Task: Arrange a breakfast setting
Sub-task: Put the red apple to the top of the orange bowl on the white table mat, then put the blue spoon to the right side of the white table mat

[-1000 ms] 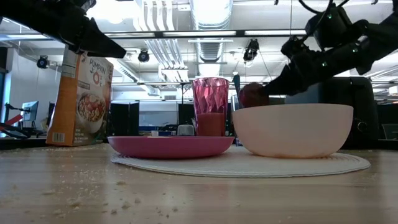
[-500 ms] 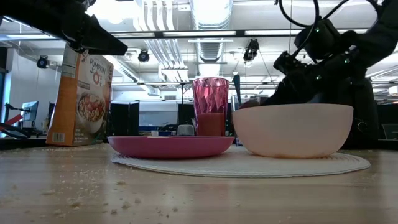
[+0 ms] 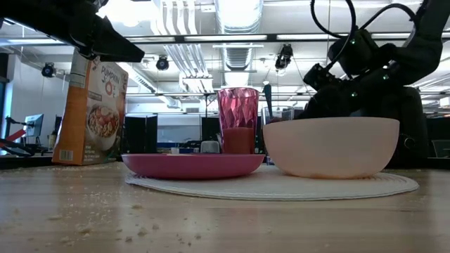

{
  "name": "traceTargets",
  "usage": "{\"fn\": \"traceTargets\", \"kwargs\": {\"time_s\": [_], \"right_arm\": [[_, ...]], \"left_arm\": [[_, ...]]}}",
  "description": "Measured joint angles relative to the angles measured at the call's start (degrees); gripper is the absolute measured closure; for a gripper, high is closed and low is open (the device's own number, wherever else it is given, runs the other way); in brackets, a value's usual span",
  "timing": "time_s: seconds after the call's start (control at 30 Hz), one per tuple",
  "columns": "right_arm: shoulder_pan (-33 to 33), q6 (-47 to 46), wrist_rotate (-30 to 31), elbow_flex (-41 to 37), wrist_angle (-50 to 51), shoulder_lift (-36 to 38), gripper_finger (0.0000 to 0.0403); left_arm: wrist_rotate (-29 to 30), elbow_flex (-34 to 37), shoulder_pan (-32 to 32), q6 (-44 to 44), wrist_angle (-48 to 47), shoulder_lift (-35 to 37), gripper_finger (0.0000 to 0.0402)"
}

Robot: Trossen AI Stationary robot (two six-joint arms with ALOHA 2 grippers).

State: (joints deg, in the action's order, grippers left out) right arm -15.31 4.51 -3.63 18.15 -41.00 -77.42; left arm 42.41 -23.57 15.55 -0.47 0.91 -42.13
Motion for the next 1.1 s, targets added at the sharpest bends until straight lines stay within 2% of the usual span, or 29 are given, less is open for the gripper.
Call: {"fn": "traceTargets", "kwargs": {"time_s": [0.43,0.83,1.1], "right_arm": [[0.0,-5.1,-1.3,0.0,-0.5,-3.4,0.0281],[0.0,-10.2,-1.3,2.5,0.1,-2.6,0.0226],[0.0,-9.9,-1.3,4.1,1.5,-2.5,0.0223]], "left_arm": [[0.0,0.0,0.0,0.0,0.0,0.0,0.0096],[0.0,0.0,0.0,0.0,0.0,0.0,0.0096],[0.0,0.0,0.0,0.0,0.0,0.0,0.0096]]}}
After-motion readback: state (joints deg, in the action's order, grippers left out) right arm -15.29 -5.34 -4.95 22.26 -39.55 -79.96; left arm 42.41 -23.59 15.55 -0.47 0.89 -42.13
